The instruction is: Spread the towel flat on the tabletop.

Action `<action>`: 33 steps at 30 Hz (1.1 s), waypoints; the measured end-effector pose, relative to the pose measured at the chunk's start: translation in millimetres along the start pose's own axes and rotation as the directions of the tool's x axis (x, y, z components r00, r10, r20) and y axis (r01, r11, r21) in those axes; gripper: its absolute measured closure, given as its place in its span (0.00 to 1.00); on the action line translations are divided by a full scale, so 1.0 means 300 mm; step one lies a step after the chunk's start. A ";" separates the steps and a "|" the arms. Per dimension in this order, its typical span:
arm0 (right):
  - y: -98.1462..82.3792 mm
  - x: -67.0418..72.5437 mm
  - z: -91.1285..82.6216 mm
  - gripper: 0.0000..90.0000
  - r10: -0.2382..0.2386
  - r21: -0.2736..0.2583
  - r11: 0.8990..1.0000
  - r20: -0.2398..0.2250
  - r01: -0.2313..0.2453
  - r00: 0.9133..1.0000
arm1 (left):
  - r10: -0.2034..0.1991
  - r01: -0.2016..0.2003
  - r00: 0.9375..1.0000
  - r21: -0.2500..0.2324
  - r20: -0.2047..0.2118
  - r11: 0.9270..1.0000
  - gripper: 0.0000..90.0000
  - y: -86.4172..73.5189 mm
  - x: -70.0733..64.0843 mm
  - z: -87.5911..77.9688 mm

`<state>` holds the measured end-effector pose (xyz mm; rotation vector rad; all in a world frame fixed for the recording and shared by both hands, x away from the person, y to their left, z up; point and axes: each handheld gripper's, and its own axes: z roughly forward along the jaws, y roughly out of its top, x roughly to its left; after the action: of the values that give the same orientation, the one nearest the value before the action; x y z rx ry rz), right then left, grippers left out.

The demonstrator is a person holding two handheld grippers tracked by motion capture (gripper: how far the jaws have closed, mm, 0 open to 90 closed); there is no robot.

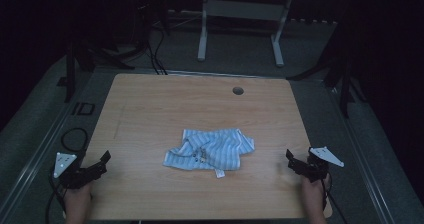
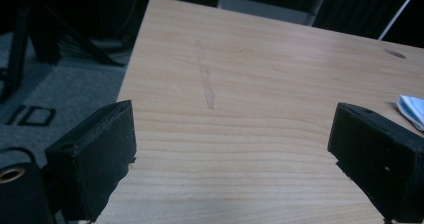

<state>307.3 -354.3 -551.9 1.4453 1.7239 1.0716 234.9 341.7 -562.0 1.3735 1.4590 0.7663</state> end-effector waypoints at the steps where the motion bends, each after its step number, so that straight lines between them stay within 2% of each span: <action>1: 0.000 0.001 0.001 0.10 -0.003 0.005 1.000 -0.011 0.003 1.000 | -0.005 0.005 1.000 0.009 0.008 1.000 0.06 0.001 0.003 0.001; 2: 0.000 0.002 0.002 0.10 -0.006 0.013 1.000 -0.021 0.007 1.000 | -0.009 0.008 1.000 0.018 0.016 1.000 0.06 0.002 0.006 0.002; 3: 0.001 0.005 -0.002 0.15 -0.016 0.010 1.000 -0.033 0.016 0.999 | -0.009 0.009 1.000 0.029 0.018 1.000 0.04 0.003 0.007 0.005; 4: 0.001 0.005 -0.002 0.15 -0.016 0.010 1.000 -0.033 0.016 0.999 | -0.006 0.005 1.000 0.043 0.020 0.999 0.04 0.004 0.007 0.008; 5: 0.000 0.008 -0.006 0.14 -0.024 0.011 1.000 -0.041 0.024 0.999 | 0.007 -0.009 1.000 0.078 0.030 0.997 0.03 0.007 0.004 0.014; 6: 0.000 0.008 -0.006 0.14 -0.024 0.011 1.000 -0.041 0.024 0.999 | 0.007 -0.009 1.000 0.078 0.030 0.997 0.03 0.007 0.004 0.014; 9: 0.005 0.021 -0.017 0.15 -0.041 0.010 0.999 -0.044 0.042 0.998 | 0.033 -0.040 0.998 0.136 0.059 0.990 0.03 0.021 -0.011 0.032; 10: 0.005 0.021 -0.017 0.15 -0.041 0.010 0.999 -0.044 0.042 0.998 | 0.033 -0.040 0.998 0.136 0.059 0.990 0.03 0.021 -0.011 0.032; 11: 0.003 0.026 -0.023 0.16 -0.042 0.010 0.999 -0.070 0.043 0.997 | 0.028 -0.039 0.997 0.144 0.078 0.989 0.03 0.026 -0.018 0.039; 12: 0.004 0.028 -0.025 0.16 -0.049 0.014 0.999 -0.073 0.050 0.996 | 0.034 -0.050 0.994 0.147 0.108 0.988 0.03 0.034 -0.030 0.048; 13: 0.004 0.028 -0.025 0.16 -0.049 0.014 0.999 -0.073 0.050 0.996 | 0.034 -0.050 0.994 0.147 0.108 0.988 0.03 0.034 -0.030 0.048; 14: 0.005 0.029 -0.025 0.16 -0.052 0.019 0.998 -0.074 0.054 0.996 | 0.054 -0.073 0.991 0.156 0.124 0.985 0.03 0.041 -0.042 0.059; 15: 0.016 0.028 -0.024 0.17 -0.044 0.034 0.998 -0.110 0.048 0.993 | 0.081 -0.105 0.986 0.165 0.144 0.981 0.03 0.049 -0.060 0.074; 16: 0.020 0.028 -0.023 0.17 -0.047 0.040 0.998 -0.124 0.053 0.991 | 0.081 -0.105 0.986 0.165 0.144 0.981 0.03 0.049 -0.060 0.074; 17: 0.020 0.028 -0.023 0.17 -0.047 0.040 0.998 -0.124 0.053 0.991 | 0.085 -0.116 0.982 0.180 0.169 0.977 0.03 0.055 -0.072 0.085; 18: 0.028 0.027 -0.018 0.17 -0.052 0.055 0.997 -0.152 0.061 0.987 | 0.077 -0.116 0.977 0.194 0.199 0.974 0.03 0.060 -0.080 0.095; 19: 0.036 0.027 -0.011 0.17 -0.041 0.074 0.995 -0.247 0.061 0.968 | 0.074 -0.121 0.972 0.202 0.222 0.972 0.03 0.062 -0.090 0.103; 20: 0.036 0.030 -0.008 0.18 -0.040 0.081 0.995 -0.268 0.064 0.963 | 0.091 -0.150 0.962 0.222 0.257 0.963 0.03 0.062 -0.112 0.119; 21: 0.036 0.037 -0.004 0.18 -0.046 0.091 0.993 -0.288 0.075 0.956 | 0.105 -0.170 0.956 0.229 0.273 0.958 0.03 0.061 -0.126 0.127; 22: 0.036 0.037 -0.004 0.18 -0.046 0.091 0.993 -0.288 0.075 0.956 | 0.105 -0.170 0.956 0.229 0.273 0.958 0.03 0.061 -0.126 0.127; 23: 0.035 0.045 -0.001 0.17 -0.055 0.094 0.992 -0.302 0.087 0.952 | 0.112 -0.189 0.948 0.248 0.297 0.950 0.03 0.060 -0.145 0.138; 24: 0.034 0.066 0.004 0.17 -0.068 0.106 0.988 -0.338 0.109 0.939 | 0.119 -0.210 0.938 0.261 0.327 0.942 0.03 0.057 -0.171 0.151; 25: 0.035 0.078 0.006 0.18 -0.073 0.109 0.987 -0.357 0.120 0.931 | 0.119 -0.210 0.938 0.261 0.327 0.942 0.03 0.057 -0.171 0.151; 26: 0.035 0.078 0.006 0.18 -0.073 0.109 0.987 -0.357 0.120 0.931 | 0.113 -0.216 0.929 0.268 0.353 0.939 0.03 0.057 -0.186 0.158; 27: 0.041 0.111 0.009 0.17 -0.094 0.126 0.980 -0.391 0.155 0.916 | 0.105 -0.233 0.911 0.288 0.399 0.929 0.05 0.058 -0.217 0.170; 28: 0.041 0.111 0.009 0.17 -0.094 0.126 0.980 -0.391 0.155 0.916 | 0.105 -0.233 0.911 0.288 0.399 0.929 0.05 0.058 -0.217 0.170; 29: 0.048 0.142 0.009 0.16 -0.083 0.133 0.979 -0.430 0.154 0.899 | 0.134 -0.293 0.885 0.309 0.446 0.905 0.05 0.060 -0.260 0.183; 30: 0.051 0.159 0.009 0.14 -0.075 0.138 0.978 -0.457 0.154 0.886 | 0.134 -0.293 0.885 0.309 0.446 0.905 0.05 0.060 -0.260 0.183; 31: 0.051 0.159 0.009 0.14 -0.075 0.138 0.978 -0.457 0.154 0.886 | 0.145 -0.311 0.879 0.314 0.455 0.897 0.05 0.060 -0.275 0.187; 32: 0.056 0.199 0.006 0.14 -0.104 0.120 0.975 -0.499 0.188 0.860 | 0.146 -0.322 0.873 0.326 0.465 0.889 0.05 0.060 -0.297 0.196; 33: 0.056 0.199 0.006 0.14 -0.104 0.120 0.975 -0.499 0.188 0.860 | 0.142 -0.331 0.865 0.333 0.481 0.883 0.05 0.060 -0.313 0.204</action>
<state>305.1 -294.3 -536.2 1.1695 2.2888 1.3173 289.8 243.6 -546.3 1.9347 1.1205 0.2602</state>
